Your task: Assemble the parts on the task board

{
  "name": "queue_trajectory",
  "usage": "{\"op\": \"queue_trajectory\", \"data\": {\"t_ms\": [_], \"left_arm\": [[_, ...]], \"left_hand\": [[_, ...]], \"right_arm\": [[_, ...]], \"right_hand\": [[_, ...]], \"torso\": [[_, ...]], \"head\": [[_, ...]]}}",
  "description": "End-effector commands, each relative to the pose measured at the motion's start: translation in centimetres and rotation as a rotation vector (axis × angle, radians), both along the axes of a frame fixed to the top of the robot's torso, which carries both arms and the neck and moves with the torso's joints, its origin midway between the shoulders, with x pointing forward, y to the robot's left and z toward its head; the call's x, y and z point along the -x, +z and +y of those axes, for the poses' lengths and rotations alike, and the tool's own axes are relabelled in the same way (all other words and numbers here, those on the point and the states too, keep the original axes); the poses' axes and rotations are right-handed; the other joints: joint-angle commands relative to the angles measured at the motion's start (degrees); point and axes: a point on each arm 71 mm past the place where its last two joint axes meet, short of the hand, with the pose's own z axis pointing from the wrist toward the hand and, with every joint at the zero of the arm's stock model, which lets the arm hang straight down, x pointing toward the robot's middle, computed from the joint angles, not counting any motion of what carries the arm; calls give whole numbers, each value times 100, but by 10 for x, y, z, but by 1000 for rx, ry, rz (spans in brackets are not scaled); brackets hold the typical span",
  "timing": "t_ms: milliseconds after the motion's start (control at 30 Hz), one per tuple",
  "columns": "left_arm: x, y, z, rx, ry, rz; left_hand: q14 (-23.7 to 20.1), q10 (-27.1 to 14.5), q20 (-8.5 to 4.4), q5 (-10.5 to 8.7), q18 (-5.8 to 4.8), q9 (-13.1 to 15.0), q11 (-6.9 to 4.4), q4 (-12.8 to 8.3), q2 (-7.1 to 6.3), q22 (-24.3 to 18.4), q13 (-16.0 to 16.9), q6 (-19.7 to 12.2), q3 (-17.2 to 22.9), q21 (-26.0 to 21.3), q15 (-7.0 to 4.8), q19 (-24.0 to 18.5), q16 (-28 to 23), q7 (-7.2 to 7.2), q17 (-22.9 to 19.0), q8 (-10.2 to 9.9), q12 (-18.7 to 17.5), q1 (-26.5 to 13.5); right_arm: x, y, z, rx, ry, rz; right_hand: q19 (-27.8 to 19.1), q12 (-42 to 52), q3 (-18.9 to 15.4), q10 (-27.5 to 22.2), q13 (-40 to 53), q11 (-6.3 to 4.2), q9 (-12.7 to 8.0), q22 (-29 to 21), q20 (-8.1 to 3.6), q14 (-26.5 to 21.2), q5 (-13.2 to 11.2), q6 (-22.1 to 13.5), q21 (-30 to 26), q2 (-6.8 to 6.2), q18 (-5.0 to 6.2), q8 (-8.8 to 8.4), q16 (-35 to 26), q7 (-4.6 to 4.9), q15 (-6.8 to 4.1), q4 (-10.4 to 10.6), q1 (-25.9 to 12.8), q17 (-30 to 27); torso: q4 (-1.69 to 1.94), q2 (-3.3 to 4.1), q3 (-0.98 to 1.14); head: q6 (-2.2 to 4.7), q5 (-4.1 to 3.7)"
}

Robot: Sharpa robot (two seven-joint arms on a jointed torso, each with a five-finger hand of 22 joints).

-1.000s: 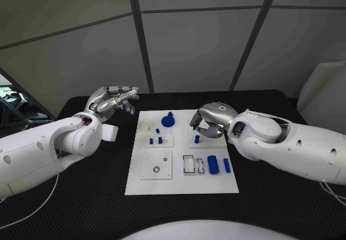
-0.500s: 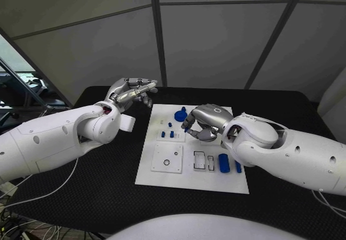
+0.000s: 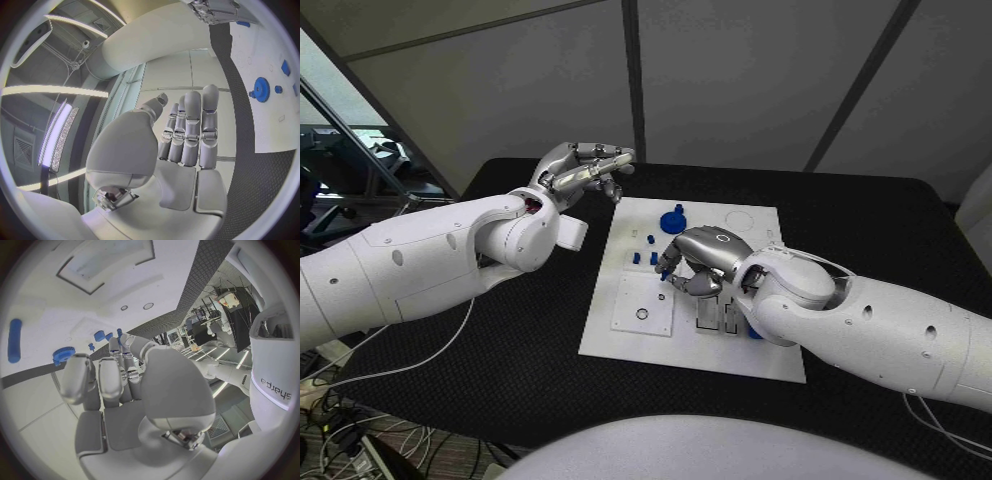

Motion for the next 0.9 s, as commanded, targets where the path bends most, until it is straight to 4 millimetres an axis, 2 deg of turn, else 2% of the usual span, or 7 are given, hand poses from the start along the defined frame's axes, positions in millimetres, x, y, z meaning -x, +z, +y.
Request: {"op": "queue_trajectory", "data": {"t_ms": [33,333,900], "left_arm": [[0,2,-2,10,-12,-3],[0,1,-4,13,-23,2],[0,1,-3,12,-23,4]], "left_hand": [[-11,-40,16,4,-51,-7,1,9,9,-8,9,-36,-33,-30,12,-35,10,-5,-10,-25,25,45],[-14,-47,17,3,-50,-7,3,12,11,-14,9,-40,-39,-40,14,-38,12,-2,-11,-25,29,45],[-14,-47,17,3,-50,-7,3,12,11,-14,9,-40,-39,-40,14,-38,12,-2,-11,-25,29,45]], "right_arm": [[2,-3,2,14,27,10],[6,-16,2,44,35,41],[10,-26,3,54,40,59]], "right_hand": [[37,-11,-6,36,1,16,5,5,-16,162,36,37,31,35,-106,4,33,-9,8,-13,-38,1],[41,-12,-7,36,0,16,5,16,-16,162,39,36,40,35,-108,3,35,-8,8,-13,-39,2],[43,-13,-7,36,0,18,5,22,-17,162,43,36,45,36,-109,2,37,-6,9,-11,-42,3]], "torso": [[7,-10,3],[-1,-16,1],[0,-11,0]], "head": [[-42,29],[-109,99],[-149,160]]}}
